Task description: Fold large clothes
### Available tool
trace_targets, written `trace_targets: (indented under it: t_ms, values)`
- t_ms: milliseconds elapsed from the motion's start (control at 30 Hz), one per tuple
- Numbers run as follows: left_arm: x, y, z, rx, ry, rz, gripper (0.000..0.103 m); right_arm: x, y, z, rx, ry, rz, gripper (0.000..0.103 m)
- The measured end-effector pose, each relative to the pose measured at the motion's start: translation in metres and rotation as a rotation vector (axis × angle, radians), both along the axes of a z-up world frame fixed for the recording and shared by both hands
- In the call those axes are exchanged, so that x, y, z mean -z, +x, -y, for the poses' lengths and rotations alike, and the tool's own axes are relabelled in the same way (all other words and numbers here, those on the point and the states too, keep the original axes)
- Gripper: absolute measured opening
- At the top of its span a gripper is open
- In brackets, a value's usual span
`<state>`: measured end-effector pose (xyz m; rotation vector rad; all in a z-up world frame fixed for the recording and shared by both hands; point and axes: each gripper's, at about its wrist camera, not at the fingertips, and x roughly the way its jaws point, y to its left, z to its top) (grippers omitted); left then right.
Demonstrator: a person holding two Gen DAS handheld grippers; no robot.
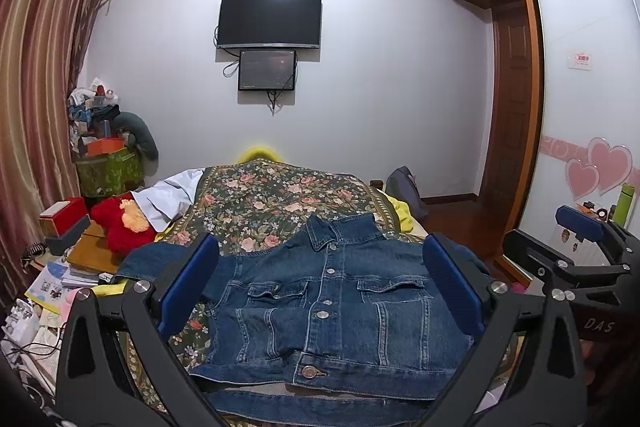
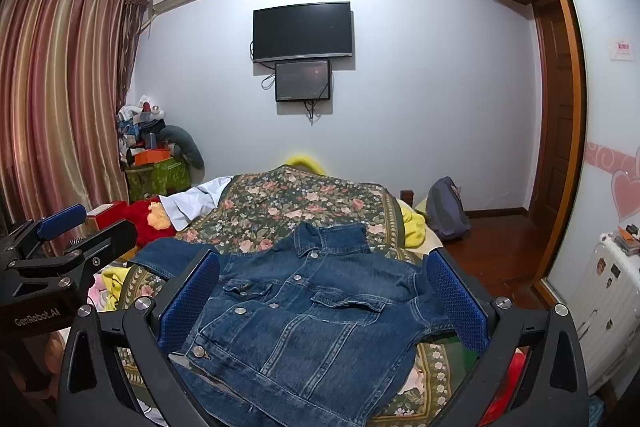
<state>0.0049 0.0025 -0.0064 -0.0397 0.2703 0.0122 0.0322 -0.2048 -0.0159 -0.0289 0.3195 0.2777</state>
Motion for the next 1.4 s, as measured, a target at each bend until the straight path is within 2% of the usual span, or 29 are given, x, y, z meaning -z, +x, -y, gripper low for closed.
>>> trace_targets:
  t_ms: [333,467,767,1400]
  values:
    - [-0.002,-0.002,0.004,0.003,0.017,0.007,0.103,0.004,0.003,0.001,0.0,0.003,0.003,0.103]
    - [-0.003,-0.004,0.005,0.005,0.02,0.01,0.103,-0.008,0.001,0.001,-0.001,0.004,0.01,0.103]
    - [-0.004,-0.004,0.007,0.004,0.021,0.013,0.103,-0.007,0.0,0.001,-0.001,0.005,0.011,0.103]
    - [-0.007,-0.006,0.003,0.012,-0.008,0.023,0.103,-0.009,0.0,0.002,-0.001,0.005,0.015,0.103]
